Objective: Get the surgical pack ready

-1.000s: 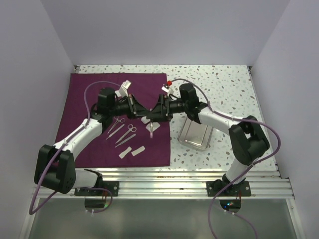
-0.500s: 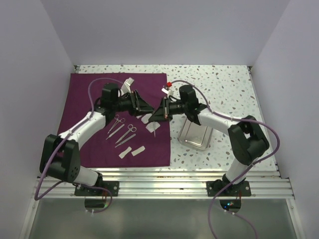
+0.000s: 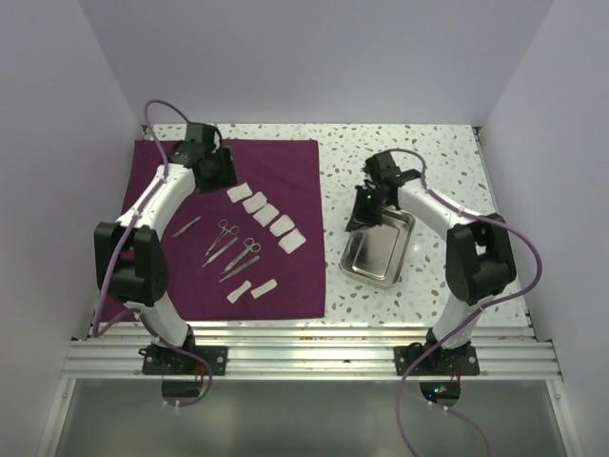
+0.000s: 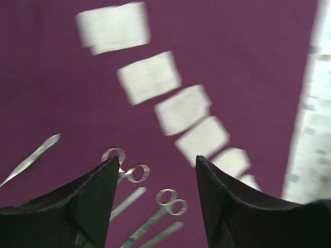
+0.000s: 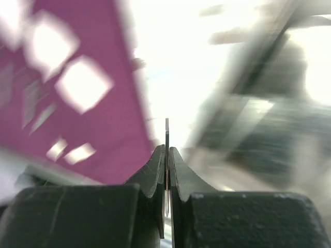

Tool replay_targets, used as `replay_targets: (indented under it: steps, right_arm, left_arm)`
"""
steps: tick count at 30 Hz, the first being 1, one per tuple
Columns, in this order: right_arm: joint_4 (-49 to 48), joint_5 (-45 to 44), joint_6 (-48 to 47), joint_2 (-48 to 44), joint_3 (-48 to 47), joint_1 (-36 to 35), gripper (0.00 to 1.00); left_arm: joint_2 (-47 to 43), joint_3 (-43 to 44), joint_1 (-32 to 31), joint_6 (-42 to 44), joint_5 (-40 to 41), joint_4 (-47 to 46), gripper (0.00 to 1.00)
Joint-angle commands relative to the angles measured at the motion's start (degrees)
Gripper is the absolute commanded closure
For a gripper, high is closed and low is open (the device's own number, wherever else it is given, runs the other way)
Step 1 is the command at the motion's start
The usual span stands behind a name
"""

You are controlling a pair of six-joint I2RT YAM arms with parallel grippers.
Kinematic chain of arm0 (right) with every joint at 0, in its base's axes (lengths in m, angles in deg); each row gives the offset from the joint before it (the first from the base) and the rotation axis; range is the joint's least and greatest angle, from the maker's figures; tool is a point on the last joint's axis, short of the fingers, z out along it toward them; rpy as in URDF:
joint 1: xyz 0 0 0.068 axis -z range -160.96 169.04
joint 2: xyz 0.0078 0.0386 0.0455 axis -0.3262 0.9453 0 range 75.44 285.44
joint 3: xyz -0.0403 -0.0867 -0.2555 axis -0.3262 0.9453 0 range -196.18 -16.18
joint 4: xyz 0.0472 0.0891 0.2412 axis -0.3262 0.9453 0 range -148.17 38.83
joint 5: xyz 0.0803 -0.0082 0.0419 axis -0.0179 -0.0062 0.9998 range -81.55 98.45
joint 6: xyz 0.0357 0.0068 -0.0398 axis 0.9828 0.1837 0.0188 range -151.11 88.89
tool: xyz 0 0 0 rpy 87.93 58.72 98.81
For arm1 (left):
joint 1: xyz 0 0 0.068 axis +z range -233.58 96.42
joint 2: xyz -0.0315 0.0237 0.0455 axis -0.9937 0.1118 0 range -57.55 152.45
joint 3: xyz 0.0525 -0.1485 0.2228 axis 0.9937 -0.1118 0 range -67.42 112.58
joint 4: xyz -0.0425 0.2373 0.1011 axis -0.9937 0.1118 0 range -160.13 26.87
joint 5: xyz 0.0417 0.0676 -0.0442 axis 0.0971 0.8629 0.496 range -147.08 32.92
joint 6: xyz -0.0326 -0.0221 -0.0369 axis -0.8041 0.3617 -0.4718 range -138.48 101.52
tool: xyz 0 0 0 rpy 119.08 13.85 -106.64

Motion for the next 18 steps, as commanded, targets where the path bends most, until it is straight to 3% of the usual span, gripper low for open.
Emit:
replay_targets:
  steps: [1, 6, 8, 18]
  right_arm:
    - [16.2, -18.7, -4.8, 1.7, -2.6, 5.7, 1.00]
    - [17.3, -23.7, -5.0, 5.7, -2.3, 6.9, 1.00]
    - [17.4, -25.9, -5.2, 5.9, -1.1, 7.3, 1.00]
    - [15.7, -27.4, -7.4, 5.3, 2.4, 11.1, 0.90]
  left_arm:
    - [4.9, 1.8, 0.1, 8.1, 21.9, 12.2, 0.37]
    - [7.1, -1.2, 0.8, 8.8, 24.4, 10.8, 0.37]
    - [7.9, -1.4, 1.2, 10.0, 25.1, 11.0, 0.32]
    - [10.7, -3.4, 4.1, 12.1, 28.9, 10.1, 0.30]
